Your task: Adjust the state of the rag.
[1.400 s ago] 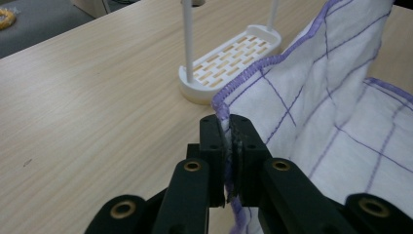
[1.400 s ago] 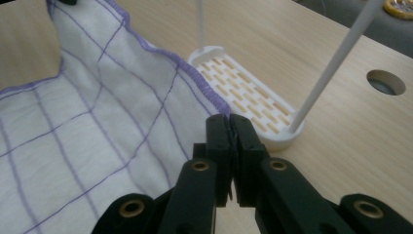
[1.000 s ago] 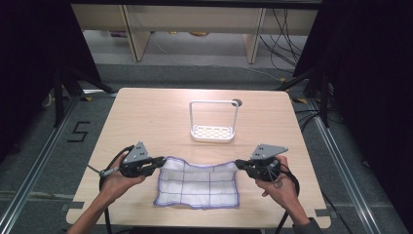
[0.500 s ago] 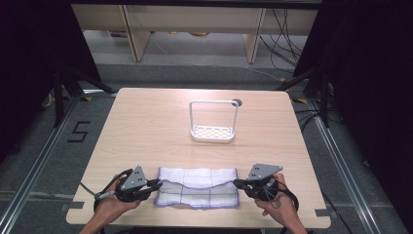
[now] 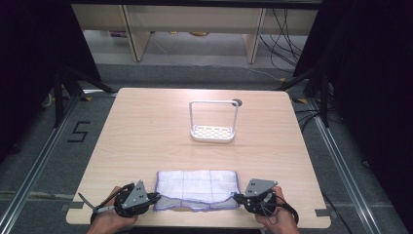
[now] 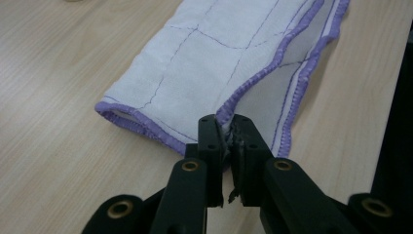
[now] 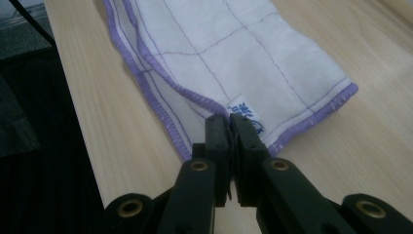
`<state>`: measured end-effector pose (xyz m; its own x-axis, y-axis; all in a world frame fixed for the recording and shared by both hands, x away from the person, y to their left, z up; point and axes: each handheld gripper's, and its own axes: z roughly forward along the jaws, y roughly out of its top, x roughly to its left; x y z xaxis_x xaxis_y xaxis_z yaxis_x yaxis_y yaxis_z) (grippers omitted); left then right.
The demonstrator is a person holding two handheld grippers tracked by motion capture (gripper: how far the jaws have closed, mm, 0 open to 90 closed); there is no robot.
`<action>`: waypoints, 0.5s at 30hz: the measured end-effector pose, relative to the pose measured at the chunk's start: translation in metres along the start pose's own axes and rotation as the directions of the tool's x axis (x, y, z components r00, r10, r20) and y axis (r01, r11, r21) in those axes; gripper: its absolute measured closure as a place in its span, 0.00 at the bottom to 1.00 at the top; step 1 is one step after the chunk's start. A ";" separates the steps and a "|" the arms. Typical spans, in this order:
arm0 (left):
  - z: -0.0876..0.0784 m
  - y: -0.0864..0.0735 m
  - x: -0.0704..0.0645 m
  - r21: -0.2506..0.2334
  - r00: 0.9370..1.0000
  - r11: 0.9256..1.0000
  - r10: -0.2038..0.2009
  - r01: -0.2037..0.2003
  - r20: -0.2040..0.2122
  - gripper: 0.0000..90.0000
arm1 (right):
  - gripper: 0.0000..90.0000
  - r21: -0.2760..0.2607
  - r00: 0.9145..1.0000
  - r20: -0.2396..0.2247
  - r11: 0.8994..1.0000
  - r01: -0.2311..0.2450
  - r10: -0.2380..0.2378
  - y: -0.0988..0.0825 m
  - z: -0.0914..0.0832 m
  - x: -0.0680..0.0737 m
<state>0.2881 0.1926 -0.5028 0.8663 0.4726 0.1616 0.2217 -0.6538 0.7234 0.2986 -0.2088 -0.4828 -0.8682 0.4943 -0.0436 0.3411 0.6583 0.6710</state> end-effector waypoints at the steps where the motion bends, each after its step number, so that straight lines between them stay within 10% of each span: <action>1: 0.001 -0.001 -0.001 0.007 1.000 1.000 0.011 -0.011 0.015 0.91 | 0.95 -0.004 1.000 0.001 1.000 -0.001 0.001 -0.002 0.002 0.001; 10: -0.001 -0.008 -0.002 0.026 0.999 0.999 -0.028 0.027 0.037 0.68 | 0.80 0.019 0.997 0.000 0.997 -0.076 0.076 -0.012 -0.002 0.000; 13: -0.007 -0.006 0.000 -0.043 0.991 0.992 -0.120 0.122 0.065 0.53 | 0.70 -0.062 0.991 0.007 0.989 -0.132 0.133 -0.010 -0.016 -0.005; 15: -0.012 0.005 0.004 -0.131 0.979 0.972 -0.186 0.197 0.089 0.54 | 0.63 -0.120 0.981 0.050 0.977 -0.179 0.186 -0.006 -0.022 -0.011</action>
<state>0.2872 0.1983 -0.4898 0.8462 0.5317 -0.0360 0.3274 -0.4653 0.8224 0.2979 -0.2305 -0.4698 -0.7705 0.6359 0.0446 0.4448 0.4861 0.7522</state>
